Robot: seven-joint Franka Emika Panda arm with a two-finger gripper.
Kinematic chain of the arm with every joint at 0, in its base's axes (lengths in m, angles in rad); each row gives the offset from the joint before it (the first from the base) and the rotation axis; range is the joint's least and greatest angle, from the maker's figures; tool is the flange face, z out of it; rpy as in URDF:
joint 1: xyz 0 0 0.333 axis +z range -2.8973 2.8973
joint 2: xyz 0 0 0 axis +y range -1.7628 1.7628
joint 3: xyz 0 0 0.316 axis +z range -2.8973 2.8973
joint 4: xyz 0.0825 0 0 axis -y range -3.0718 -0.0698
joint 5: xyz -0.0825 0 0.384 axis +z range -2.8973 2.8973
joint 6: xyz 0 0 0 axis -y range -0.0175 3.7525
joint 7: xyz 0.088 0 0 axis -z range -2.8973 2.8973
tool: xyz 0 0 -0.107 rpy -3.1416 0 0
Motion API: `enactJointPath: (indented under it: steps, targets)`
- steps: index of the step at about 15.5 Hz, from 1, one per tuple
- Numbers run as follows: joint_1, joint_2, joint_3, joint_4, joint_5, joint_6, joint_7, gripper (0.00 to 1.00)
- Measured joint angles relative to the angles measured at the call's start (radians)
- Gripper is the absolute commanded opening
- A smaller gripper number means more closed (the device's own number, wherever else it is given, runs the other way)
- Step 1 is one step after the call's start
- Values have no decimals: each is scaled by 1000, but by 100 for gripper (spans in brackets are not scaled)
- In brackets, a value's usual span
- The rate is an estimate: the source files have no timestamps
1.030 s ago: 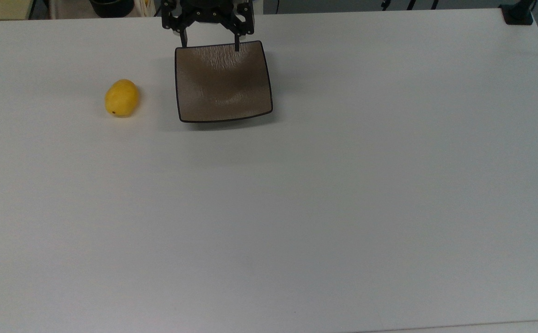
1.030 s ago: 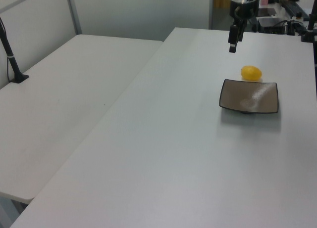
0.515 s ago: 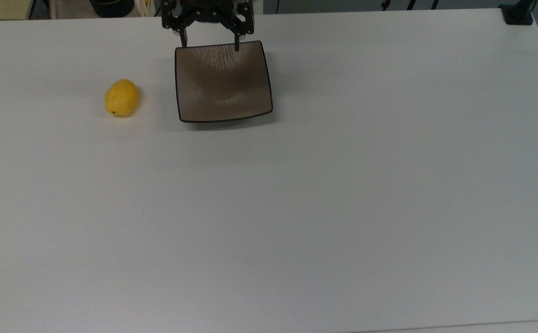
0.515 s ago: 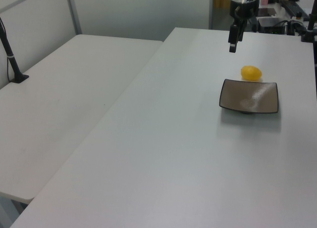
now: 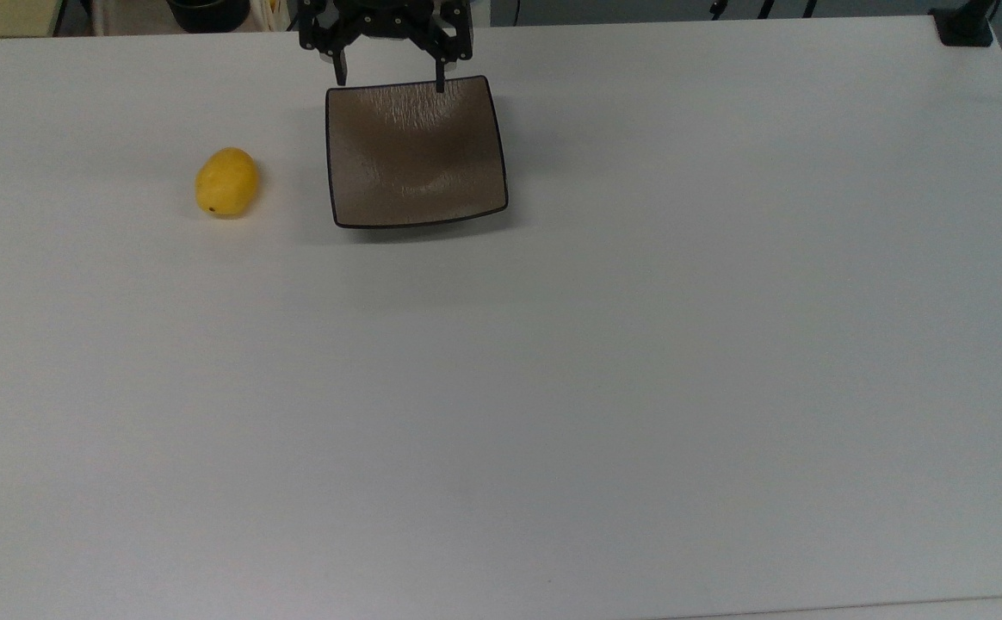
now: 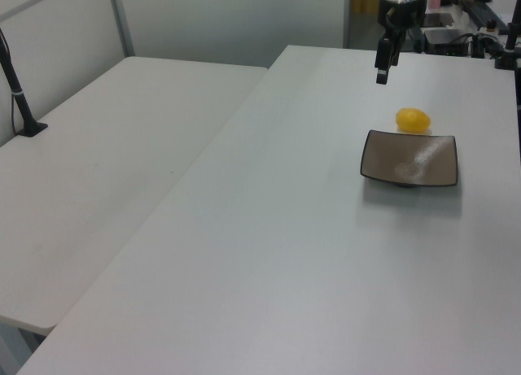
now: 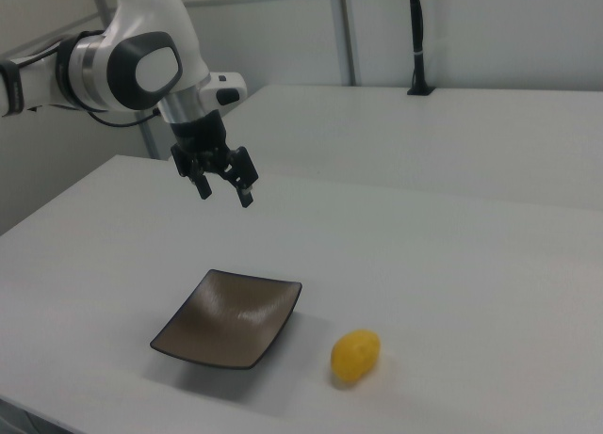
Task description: Put potatoes on a ceramic plate
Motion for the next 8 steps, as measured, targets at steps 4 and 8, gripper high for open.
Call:
enactJointPath:
  steps: [4,8]
  targets:
    - [-23,-17,0,0,-1,2,-96,100]
    - [-45,-30,-2,0,-1,2,-130,100]
